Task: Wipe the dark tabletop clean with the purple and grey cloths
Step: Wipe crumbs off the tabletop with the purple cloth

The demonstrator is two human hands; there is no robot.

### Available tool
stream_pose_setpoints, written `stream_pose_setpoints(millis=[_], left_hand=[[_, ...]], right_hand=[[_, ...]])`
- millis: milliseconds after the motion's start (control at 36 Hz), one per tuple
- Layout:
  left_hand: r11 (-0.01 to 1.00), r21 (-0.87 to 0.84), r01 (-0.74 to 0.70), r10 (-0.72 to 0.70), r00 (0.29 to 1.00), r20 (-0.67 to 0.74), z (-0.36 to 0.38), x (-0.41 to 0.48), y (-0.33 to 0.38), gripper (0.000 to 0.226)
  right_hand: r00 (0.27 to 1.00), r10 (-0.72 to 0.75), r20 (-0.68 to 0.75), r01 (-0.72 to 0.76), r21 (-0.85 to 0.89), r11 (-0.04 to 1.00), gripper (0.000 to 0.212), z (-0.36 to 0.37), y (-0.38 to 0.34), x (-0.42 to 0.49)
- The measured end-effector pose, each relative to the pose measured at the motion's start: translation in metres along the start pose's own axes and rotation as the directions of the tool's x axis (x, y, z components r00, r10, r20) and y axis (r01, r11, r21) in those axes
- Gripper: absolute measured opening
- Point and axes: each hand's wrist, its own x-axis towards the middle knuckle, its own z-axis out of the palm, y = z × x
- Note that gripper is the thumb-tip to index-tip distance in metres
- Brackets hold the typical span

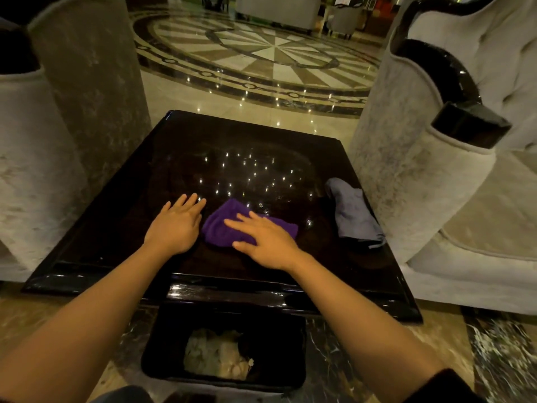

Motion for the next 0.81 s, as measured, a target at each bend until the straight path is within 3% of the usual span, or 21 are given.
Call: stream_pose_setpoints(millis=[528,639,806], left_hand=[[1.000,0.006,-0.001,0.001,1.000,0.025,0.000,0.003,-0.003,0.048],[1.000,0.015,-0.007,0.006,1.000,0.017,0.000,0.005,-0.004,0.048],[1.000,0.028,-0.014,0.013,1.000,0.027,0.000,0.005,-0.005,0.049]], right_hand=[[0.964,-0.236,0.124,0.208,0.209,0.956,0.037,0.014,-0.039,-0.047],[0.963,-0.242,0.119,0.185,0.364,0.913,0.033,0.010,-0.043,-0.053],[0.997,-0.073,-0.023,0.069,0.688,0.723,0.024,-0.012,-0.034,-0.043]])
